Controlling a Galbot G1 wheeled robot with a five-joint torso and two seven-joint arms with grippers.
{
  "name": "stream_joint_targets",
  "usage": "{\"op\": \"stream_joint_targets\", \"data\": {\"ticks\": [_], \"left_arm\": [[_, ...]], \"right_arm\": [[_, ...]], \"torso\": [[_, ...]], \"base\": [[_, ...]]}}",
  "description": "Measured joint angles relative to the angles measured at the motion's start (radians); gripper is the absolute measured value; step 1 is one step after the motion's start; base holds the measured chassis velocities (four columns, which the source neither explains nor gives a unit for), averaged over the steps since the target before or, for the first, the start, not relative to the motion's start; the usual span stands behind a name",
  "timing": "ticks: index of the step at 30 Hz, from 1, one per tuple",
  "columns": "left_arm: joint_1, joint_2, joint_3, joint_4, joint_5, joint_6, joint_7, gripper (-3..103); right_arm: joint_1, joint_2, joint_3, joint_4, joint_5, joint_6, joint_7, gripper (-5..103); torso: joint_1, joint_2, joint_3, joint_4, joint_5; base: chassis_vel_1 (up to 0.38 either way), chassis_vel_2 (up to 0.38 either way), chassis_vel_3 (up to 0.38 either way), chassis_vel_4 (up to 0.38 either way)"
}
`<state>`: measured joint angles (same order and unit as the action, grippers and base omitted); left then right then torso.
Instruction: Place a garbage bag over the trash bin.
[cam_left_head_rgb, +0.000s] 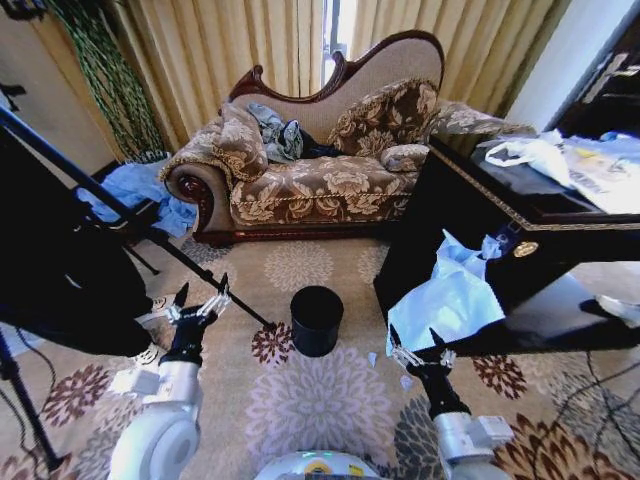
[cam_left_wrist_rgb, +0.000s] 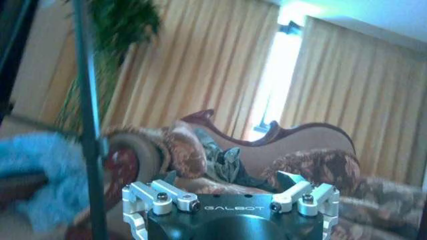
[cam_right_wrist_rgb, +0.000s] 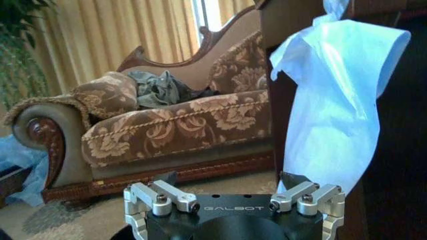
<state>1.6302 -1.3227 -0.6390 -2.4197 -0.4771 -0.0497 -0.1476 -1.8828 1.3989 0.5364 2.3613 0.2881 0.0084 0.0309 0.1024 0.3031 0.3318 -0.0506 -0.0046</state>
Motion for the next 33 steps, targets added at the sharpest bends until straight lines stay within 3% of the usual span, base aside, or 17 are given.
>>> {"op": "stream_joint_targets", "data": {"ticks": [3, 5, 6, 8, 9, 10, 12, 14, 16, 19, 20, 22, 24, 25, 29, 33], "left_arm": [[0.009, 0.035, -0.023, 0.032, 0.16, 0.008, 0.031, 100], [0.015, 0.04, -0.026, 0.032, 0.173, 0.03, 0.031, 100], [0.028, 0.046, -0.029, 0.022, 0.171, 0.078, 0.03, 100], [0.073, 0.055, -0.035, -0.023, 0.13, 0.255, 0.031, 100], [0.073, 0.055, -0.035, -0.023, 0.13, 0.255, 0.031, 100], [0.088, 0.061, -0.035, -0.028, 0.118, 0.29, 0.031, 100], [0.099, 0.068, -0.035, -0.017, 0.131, 0.279, 0.041, 100], [0.105, 0.075, -0.044, 0.018, 0.218, 0.198, 0.077, 100], [0.105, 0.075, -0.048, 0.016, 0.227, 0.202, 0.081, 100], [0.094, 0.076, -0.052, 0.002, 0.173, 0.238, 0.067, 100], [0.094, 0.076, -0.052, 0.002, 0.173, 0.238, 0.067, 100], [0.087, 0.08, -0.048, 0.001, 0.112, 0.252, 0.055, 100], [0.076, 0.088, -0.038, -0.034, -0.014, 0.309, 0.023, 100], [0.065, 0.095, -0.035, -0.054, -0.08, 0.348, 0.002, 100], [0.04, 0.124, -0.033, -0.064, -0.136, 0.394, -0.01, 100], [0.021, 0.166, -0.026, -0.049, -0.146, 0.399, -0.007, 100]], "right_arm": [[0.006, -0.026, 0.033, -0.023, -0.082, 0.013, 0.015, 100], [0.014, -0.03, 0.042, -0.036, -0.112, 0.012, 0.038, 100], [0.025, -0.037, 0.052, -0.047, -0.126, 0.01, 0.065, 100], [0.049, -0.067, 0.082, -0.05, -0.081, 0.008, 0.096, 100], [0.049, -0.067, 0.082, -0.05, -0.081, 0.008, 0.096, 100], [0.057, -0.08, 0.108, -0.046, -0.081, 0.0, 0.097, 100], [0.061, -0.09, 0.14, -0.046, -0.107, -0.009, 0.095, 100], [0.065, -0.106, 0.208, -0.064, -0.143, 0.008, 0.081, 100], [0.063, -0.114, 0.227, -0.064, -0.12, 0.016, 0.074, 100], [0.046, -0.141, 0.278, -0.007, 0.074, 0.029, 0.006, 100], [0.046, -0.141, 0.278, -0.007, 0.074, 0.029, 0.006, 100], [0.034, -0.142, 0.263, 0.035, 0.156, 0.033, -0.039, 100], [0.02, -0.118, 0.222, 0.088, 0.233, 0.035, -0.094, 100], [0.015, -0.1, 0.208, 0.106, 0.253, 0.036, -0.109, 100], [0.008, -0.075, 0.205, 0.116, 0.242, 0.047, -0.109, 100], [0.004, -0.077, 0.241, 0.106, 0.236, 0.067, -0.091, 100]], "torso": [[0.0, 0.0, 0.0, 0.0002, -0.0006], [0.0, 0.0, 0.0, 0.0, -0.0007], [0.0, 0.0, 0.0, 0.0, -0.0002], [0.0, 0.0, 0.0, 0.0005, 0.0], [0.0, 0.0, 0.0, 0.0005, 0.0], [0.0, 0.0, 0.0, 0.0006, 0.0003], [0.0, 0.0, 0.0, 0.0007, -0.0002], [0.0, 0.0, 0.0, 0.0001, -0.0006], [0.0, 0.0, 0.0, 0.0, 0.0], [0.0, 0.0, 0.0, 0.0002, -0.0002], [0.0, 0.0, 0.0, 0.0002, -0.0002], [0.0, 0.0, 0.0, 0.0001, -0.0008], [0.0, 0.0, 0.0, 0.0004, -0.0007], [0.0, 0.0, 0.0, 0.0002, -0.0003], [0.0, 0.0, 0.0, 0.0, -0.0005], [0.0, 0.0, 0.0, 0.0002, -0.0005]], "base": [[0.0, 0.0, 0.0, 0.0], [0.0, 0.0, 0.0, 0.0], [0.0, 0.0, 0.0, 0.0], [0.0, 0.0, 0.0, 0.0], [0.0, 0.0, 0.0, 0.0], [0.0, 0.0, 0.0, 0.0], [0.0, 0.0, 0.0, 0.0], [0.0, 0.0, 0.0, 0.0], [0.0, 0.0, 0.0, 0.0], [0.0, 0.0, 0.0, 0.0], [0.0, 0.0, 0.0, 0.0], [0.0, 0.0, 0.0, 0.0], [0.0, 0.0, 0.0, 0.0], [0.0, 0.0, 0.0, 0.0], [0.0, 0.0, 0.0, 0.0], [0.0, 0.0, 0.0, 0.0]]}}
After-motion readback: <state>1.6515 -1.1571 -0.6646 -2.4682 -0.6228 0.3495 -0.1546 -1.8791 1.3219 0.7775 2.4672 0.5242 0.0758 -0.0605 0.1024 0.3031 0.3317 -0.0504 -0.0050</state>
